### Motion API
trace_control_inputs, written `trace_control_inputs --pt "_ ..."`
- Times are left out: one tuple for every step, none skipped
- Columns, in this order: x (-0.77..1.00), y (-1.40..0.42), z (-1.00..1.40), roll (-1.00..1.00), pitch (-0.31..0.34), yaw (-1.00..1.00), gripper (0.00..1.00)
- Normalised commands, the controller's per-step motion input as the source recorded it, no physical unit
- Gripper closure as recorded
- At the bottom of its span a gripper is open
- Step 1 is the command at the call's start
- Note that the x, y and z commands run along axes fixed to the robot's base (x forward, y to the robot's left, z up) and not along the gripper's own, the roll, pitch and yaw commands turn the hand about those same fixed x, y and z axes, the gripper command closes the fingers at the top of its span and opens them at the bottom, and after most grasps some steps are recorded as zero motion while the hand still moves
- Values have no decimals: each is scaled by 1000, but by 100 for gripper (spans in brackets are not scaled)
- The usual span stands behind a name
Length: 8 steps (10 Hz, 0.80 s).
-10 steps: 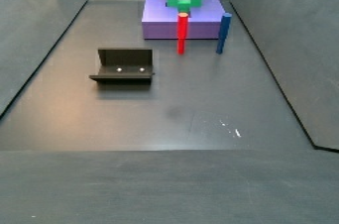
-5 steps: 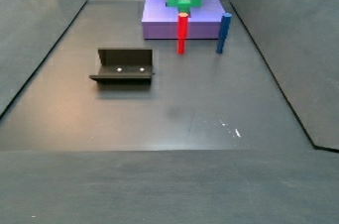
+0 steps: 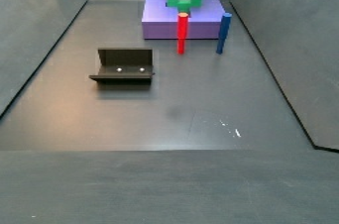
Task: Pick up the brown object. Move up. Move to above the board. Insert the brown object.
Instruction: Insert the brown object.
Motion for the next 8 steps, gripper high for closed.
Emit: trace_control_inputs --pt "0 0 -71 93 0 -1000 100" --pt "0 -6 -71 90 0 -1000 100" --pt "0 -34 -74 91 0 -1000 100" --pt "0 -31 -74 94 0 -1000 100" --pt "0 -34 -74 96 0 -1000 100" --pt "0 -63 -66 96 0 -983 100" --pt "0 -114 -69 83 0 -957 100" --pt "26 -177 -77 63 0 -883 100"
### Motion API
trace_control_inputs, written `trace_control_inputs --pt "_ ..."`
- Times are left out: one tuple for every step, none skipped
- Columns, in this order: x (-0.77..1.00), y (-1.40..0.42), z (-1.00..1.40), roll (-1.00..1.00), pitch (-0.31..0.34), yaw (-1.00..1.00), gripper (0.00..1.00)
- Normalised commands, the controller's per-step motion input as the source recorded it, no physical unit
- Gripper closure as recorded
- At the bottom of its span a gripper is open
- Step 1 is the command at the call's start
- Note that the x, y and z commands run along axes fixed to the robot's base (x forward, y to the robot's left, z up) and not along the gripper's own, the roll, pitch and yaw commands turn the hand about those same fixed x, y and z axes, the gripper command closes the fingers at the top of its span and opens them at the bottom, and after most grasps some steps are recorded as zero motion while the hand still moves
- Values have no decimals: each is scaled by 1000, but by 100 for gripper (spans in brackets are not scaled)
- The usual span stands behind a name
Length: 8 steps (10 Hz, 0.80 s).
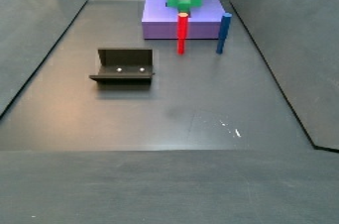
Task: Pick up the brown object. Move up. Move to above the board. Insert the brown object.
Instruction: Insert the brown object.
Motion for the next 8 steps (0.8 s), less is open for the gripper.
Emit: trace_control_inputs --pt "0 -69 -149 69 0 -540 100" --pt "-37 -51 -226 0 16 -386 100" --pt "0 0 -209 -161 87 -406 100" --pt "0 0 -91 -287 159 -391 100" --pt "0 74 -40 -424 200 -314 100" --pt "97 71 0 -493 253 -234 100" --pt "189 37 69 -500 260 -120 100" --pt "274 0 83 -500 266 -20 100"
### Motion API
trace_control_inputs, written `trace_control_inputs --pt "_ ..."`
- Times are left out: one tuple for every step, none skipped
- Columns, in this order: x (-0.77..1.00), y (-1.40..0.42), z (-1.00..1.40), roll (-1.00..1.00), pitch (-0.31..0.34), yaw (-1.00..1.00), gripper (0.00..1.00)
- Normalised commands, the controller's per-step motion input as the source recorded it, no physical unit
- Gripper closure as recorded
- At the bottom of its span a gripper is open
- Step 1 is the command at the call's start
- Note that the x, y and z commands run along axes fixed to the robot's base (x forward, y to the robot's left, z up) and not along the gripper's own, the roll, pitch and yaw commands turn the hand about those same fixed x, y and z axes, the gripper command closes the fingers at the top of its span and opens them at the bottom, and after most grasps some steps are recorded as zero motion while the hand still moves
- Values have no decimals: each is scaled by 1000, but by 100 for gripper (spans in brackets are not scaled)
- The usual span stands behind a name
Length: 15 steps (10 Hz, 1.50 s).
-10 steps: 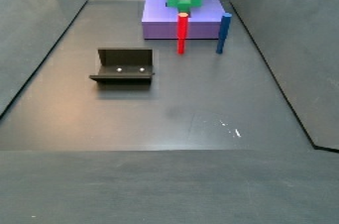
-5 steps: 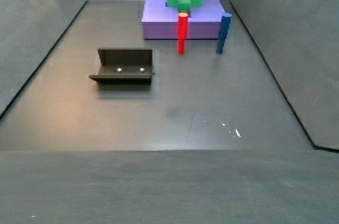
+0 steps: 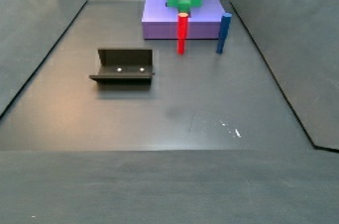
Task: Pick up the brown object. Move up. Move to above the board. Insert the brown object.
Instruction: Insert the brown object.
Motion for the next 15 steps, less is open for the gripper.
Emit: trace_control_inputs --pt "206 0 3 -496 193 -31 100" --pt "171 17 -26 -334 97 -31 100" --pt "0 74 -157 -243 0 0 100" --pt "-97 0 -229 -53 -74 -66 100" --pt "-109 0 -251 201 -87 -49 100" --pt "-66 0 -337 279 -61 -29 100" --pt "-114 0 -394 200 -36 0 100" --pt "-126 0 -386 131 -9 0 100" --pt "-123 0 -337 134 -20 0 100" --pt "-123 0 -371 76 -49 0 100" --pt "-34 0 -294 9 -50 34 100" --pt "0 0 -306 61 -44 89 100" --pt "-20 0 -311 89 -63 74 100" --pt "0 0 -283 86 -47 97 100" --pt "0 0 -251 93 -36 100 100"
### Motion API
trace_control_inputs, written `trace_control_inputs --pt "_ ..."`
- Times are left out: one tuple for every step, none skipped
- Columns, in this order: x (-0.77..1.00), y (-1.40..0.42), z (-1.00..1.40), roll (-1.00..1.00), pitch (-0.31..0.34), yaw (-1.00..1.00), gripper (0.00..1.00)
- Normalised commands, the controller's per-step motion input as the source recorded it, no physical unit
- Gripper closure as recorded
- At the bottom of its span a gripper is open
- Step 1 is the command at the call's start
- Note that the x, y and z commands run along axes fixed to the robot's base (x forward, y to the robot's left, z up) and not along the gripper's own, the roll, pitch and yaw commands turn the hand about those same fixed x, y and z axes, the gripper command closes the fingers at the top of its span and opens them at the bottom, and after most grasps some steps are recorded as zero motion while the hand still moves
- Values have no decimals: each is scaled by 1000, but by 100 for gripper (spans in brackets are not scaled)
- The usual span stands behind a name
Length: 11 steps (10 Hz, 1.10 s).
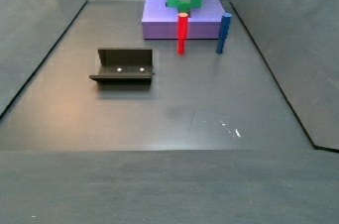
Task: Pick up the brown object. Move up. Move to above the board. Insert the brown object.
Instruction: Insert the brown object.
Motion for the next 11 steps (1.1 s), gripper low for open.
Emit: trace_control_inputs --pt "0 0 -263 126 -29 71 100" --pt "0 0 -269 130 -29 63 100" --pt "0 0 -300 107 -43 66 100" --pt "0 0 -263 101 -36 54 100" --pt "0 0 -269 54 -46 63 100" --pt "0 0 -297 27 -69 74 100" --pt "0 0 -337 16 -74 83 100" --pt "46 0 -246 30 -31 97 100" --pt "206 0 -183 67 0 66 100" --pt "314 6 -123 59 9 29 100" --pt "266 31 -163 43 0 14 100"
